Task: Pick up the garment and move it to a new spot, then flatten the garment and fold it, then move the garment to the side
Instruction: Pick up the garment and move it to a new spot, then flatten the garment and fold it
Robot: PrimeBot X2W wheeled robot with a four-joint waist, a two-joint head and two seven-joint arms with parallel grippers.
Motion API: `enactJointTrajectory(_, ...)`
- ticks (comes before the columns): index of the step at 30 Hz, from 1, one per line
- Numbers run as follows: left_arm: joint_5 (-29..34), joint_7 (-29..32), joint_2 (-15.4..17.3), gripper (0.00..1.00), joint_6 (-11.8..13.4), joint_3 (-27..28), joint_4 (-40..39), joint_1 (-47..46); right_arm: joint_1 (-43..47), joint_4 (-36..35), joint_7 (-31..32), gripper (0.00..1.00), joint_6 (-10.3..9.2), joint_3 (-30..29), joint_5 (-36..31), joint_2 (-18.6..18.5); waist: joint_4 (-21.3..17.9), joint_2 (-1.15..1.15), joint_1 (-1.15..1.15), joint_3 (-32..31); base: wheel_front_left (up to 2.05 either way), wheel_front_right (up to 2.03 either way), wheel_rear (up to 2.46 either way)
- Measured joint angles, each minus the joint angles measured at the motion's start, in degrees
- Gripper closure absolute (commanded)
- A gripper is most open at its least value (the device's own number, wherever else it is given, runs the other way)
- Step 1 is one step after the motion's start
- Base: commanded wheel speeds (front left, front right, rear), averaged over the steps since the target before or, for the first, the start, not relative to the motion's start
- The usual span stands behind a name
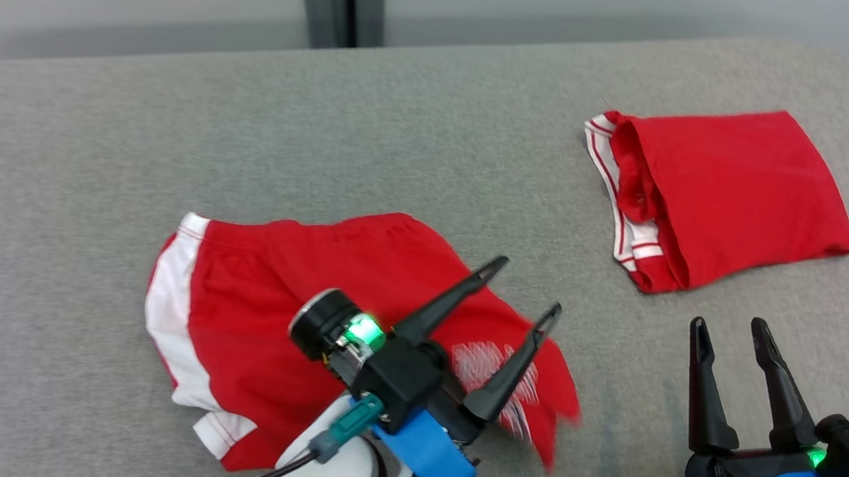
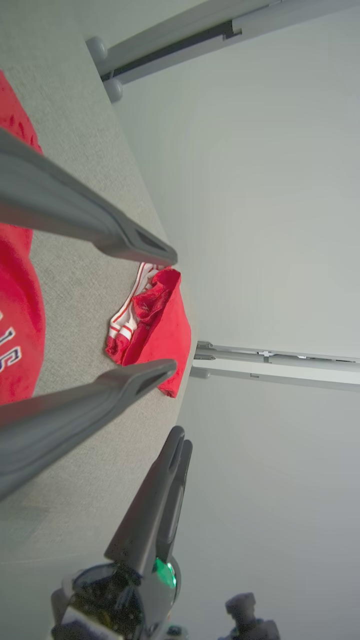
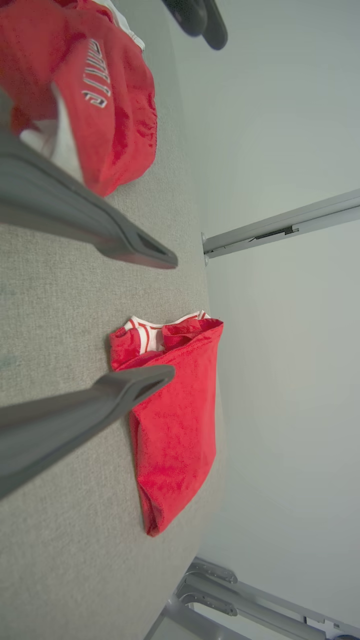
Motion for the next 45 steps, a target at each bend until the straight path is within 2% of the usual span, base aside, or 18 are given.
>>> enactJointTrajectory(4,-0.3,-0.6,1.5,0.0,2.4,2.4,-3.1,1.1,-0.1,-0.1,0.5,0.0,0.0,-0.5,-0.6,0.0,2.1,0.0,0.0,-2.4,0.0,0.0,0.0)
enactJointTrajectory(11,-3.0,-0.8,6.2,0.0,9.5,11.2,-4.1,5.3,1.2,-0.8,2.0,0.0,0.0,-1.2,-1.2,0.0,5.8,0.0,0.0,-5.4,0.0,0.0,0.0)
enactJointTrajectory(15,-5.2,-1.1,8.8,0.0,12.0,16.0,-3.8,8.2,2.1,-1.0,2.8,0.0,0.0,-1.2,-1.4,0.0,7.3,-0.01,-0.01,-6.6,0.0,0.0,0.0)
enactJointTrajectory(18,-7.2,-1.1,10.6,0.0,13.1,19.3,-3.6,10.5,2.4,-1.2,3.3,0.0,0.01,-1.2,-1.4,0.0,8.0,0.0,0.0,-7.5,0.0,0.0,0.0)
enactJointTrajectory(22,-9.5,-1.4,12.7,0.0,12.5,22.2,-3.0,13.0,3.4,-1.3,4.0,0.0,0.0,-1.4,-1.4,0.0,8.8,-0.01,0.0,-8.7,0.0,0.0,0.0)
enactJointTrajectory(29,-11.2,0.1,15.2,0.0,11.5,22.6,-1.5,16.3,5.3,-0.7,5.8,0.0,0.01,-1.5,-1.4,0.0,8.6,-0.01,0.0,-11.0,0.0,0.0,0.0)
enactJointTrajectory(45,-11.3,1.3,16.1,0.0,12.5,21.4,-1.4,20.1,8.5,-2.4,7.8,0.0,0.0,-2.0,-1.3,0.0,7.8,-0.01,0.0,-14.0,0.0,0.0,0.0)
